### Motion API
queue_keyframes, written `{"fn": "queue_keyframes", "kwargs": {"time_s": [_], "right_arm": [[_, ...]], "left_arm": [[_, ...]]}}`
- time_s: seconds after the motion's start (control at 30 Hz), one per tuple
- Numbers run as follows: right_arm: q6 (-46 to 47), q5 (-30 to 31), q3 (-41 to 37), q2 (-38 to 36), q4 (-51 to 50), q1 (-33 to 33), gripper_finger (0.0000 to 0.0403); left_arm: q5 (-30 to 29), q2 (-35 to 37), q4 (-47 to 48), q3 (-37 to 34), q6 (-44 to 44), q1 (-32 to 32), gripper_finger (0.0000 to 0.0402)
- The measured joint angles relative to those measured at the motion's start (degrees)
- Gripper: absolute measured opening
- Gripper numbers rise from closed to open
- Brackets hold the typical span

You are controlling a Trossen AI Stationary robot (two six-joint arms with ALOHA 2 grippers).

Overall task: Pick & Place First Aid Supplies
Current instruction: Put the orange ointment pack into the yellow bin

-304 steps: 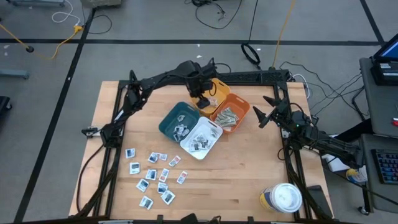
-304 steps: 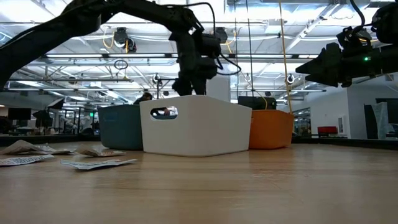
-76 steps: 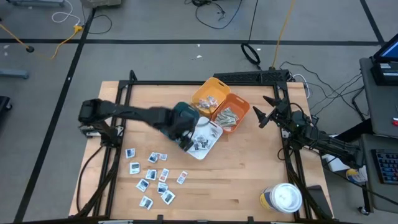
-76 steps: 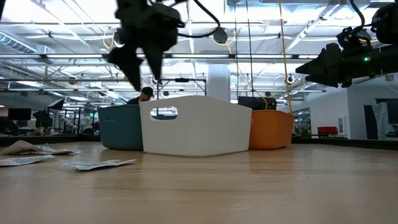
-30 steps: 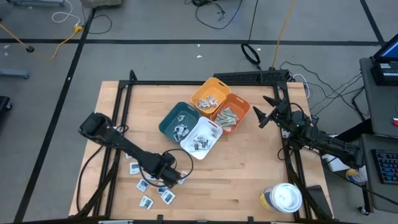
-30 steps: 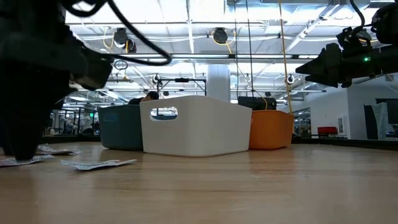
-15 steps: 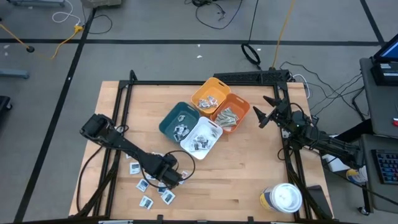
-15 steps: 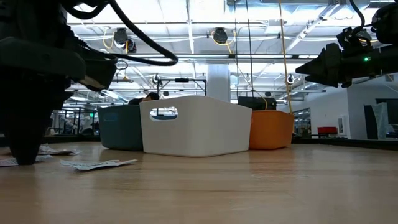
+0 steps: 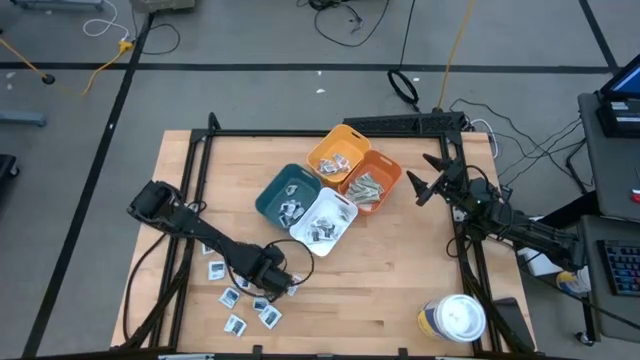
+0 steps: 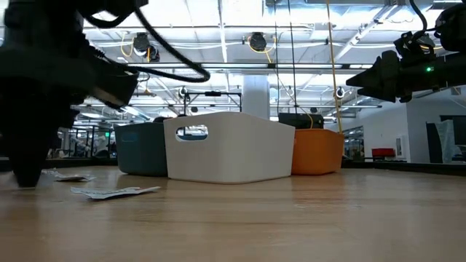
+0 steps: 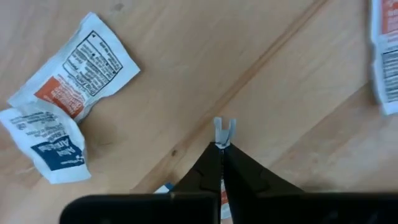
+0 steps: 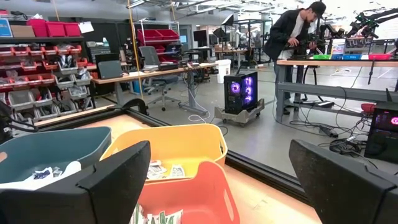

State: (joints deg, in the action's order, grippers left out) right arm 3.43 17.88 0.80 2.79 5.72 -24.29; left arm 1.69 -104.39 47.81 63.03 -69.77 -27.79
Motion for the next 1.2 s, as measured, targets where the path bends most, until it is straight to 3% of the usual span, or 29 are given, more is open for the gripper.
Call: {"fn": "queue_keyframes", "kwargs": {"time_s": [0.5,0.73,0.97,1.2], "right_arm": [[0.0,0.0,0.0,0.0,0.0,0.0,0.0377],[0.0,0.0,0.0,0.0,0.0,0.0,0.0377],[0.0,0.0,0.0,0.0,0.0,0.0,0.0377],[0.0,0.0,0.0,0.0,0.0,0.0,0.0377]], "left_arm": [[-0.2,18.8,13.8,0.1,12.3,10.1,0.0002],[-1.8,23.4,21.3,0.2,17.5,16.9,0.0001],[-1.5,19.7,22.2,4.1,30.1,29.5,0.0001],[1.2,7.6,24.2,18.1,43.1,41.4,0.0]]}}
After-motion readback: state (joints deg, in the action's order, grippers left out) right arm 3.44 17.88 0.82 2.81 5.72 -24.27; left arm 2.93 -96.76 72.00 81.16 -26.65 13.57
